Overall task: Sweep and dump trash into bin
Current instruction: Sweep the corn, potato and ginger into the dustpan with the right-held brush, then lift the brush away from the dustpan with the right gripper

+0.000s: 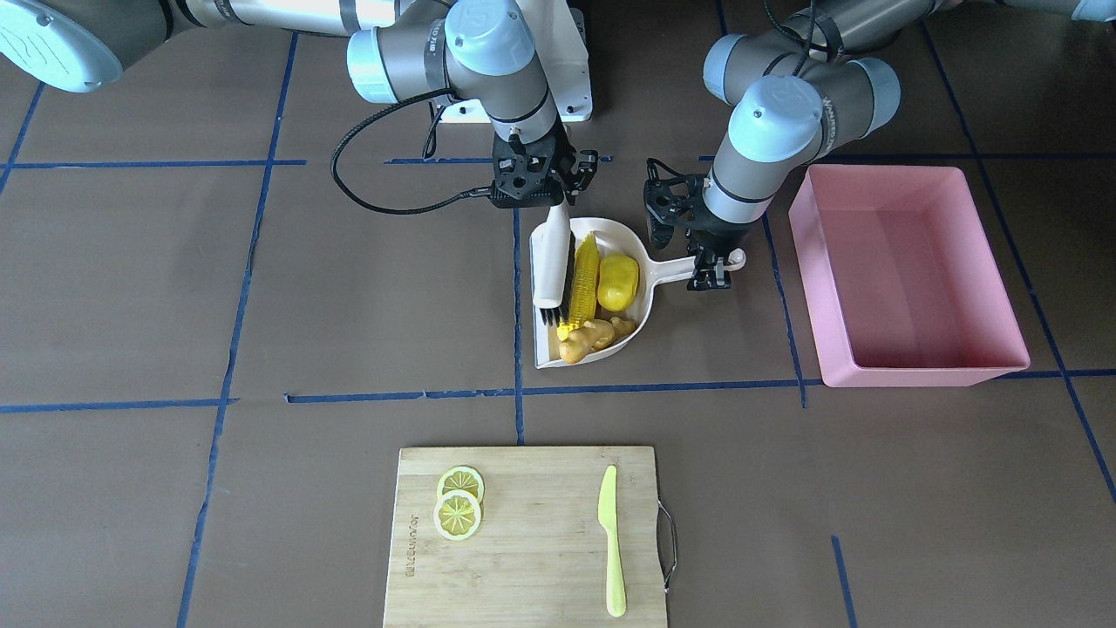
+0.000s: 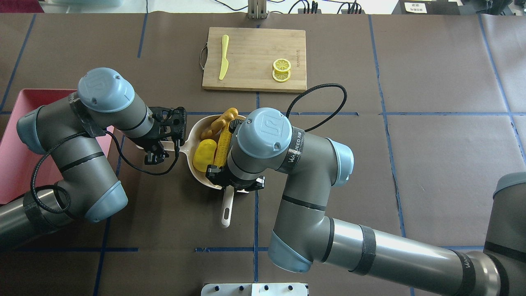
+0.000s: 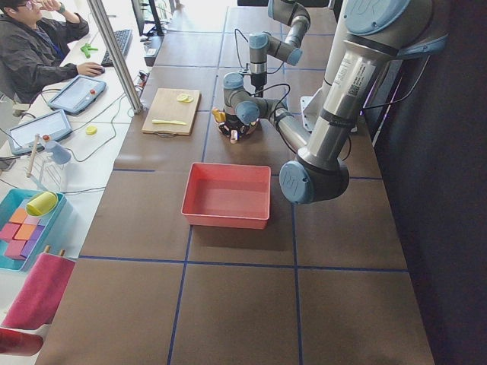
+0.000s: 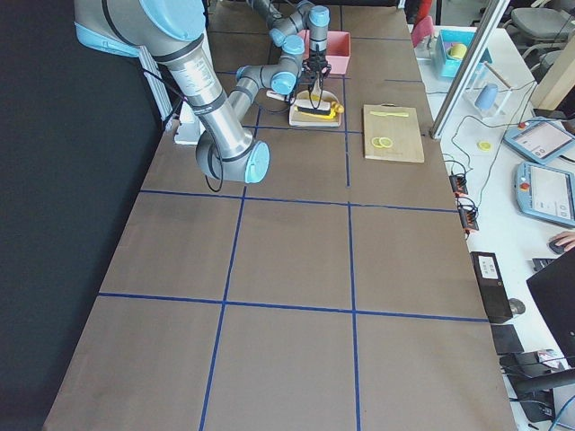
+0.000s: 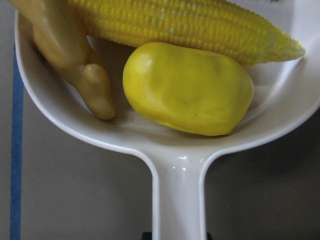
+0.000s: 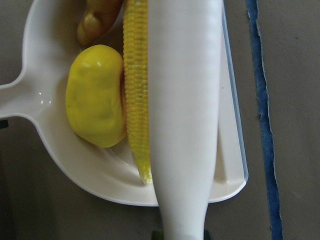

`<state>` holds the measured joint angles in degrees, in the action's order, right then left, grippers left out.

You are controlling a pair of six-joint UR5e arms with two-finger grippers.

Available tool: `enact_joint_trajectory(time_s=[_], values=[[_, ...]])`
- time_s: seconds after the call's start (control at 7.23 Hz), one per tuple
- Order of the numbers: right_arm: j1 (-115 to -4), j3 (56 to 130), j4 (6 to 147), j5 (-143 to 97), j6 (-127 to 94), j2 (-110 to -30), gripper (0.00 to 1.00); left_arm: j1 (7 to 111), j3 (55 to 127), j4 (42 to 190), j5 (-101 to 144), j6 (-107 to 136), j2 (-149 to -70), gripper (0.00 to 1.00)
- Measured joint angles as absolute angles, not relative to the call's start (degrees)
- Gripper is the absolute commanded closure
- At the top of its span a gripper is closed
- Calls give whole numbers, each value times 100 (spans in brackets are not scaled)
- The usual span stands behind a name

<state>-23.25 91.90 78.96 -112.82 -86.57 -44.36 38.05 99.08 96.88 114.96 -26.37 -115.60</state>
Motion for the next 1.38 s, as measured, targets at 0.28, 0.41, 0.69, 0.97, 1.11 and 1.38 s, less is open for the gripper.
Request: enact_joint_trajectory(time_s=[0.28, 0.41, 0.69, 0.97, 1.11, 1.38], values=[[-2328, 9501, 7897, -11285, -8657, -4546, 100, 3805, 9896, 9693, 11496, -2635, -11558, 100], [-2329, 9662, 7900, -11287, -8655, -4623, 100, 3806, 9894, 9694, 11496, -2633, -11558, 100], [-2412, 9828, 8292, -11320, -8494, -4762, 100, 3809, 9881, 9702, 11504, -2630, -11558, 100], [-2595, 9941, 9104, -11367, -7847, -4891, 100, 3815, 9883, 9724, 11515, -2626, -11552, 100], [-2661, 10116, 9388, -11374, -7473, -5107, 100, 3824, 9885, 9737, 11519, -2620, -11544, 100], [-2701, 10475, 9581, -11374, -7000, -5624, 100, 3845, 9901, 9761, 11530, -2599, -11540, 100]])
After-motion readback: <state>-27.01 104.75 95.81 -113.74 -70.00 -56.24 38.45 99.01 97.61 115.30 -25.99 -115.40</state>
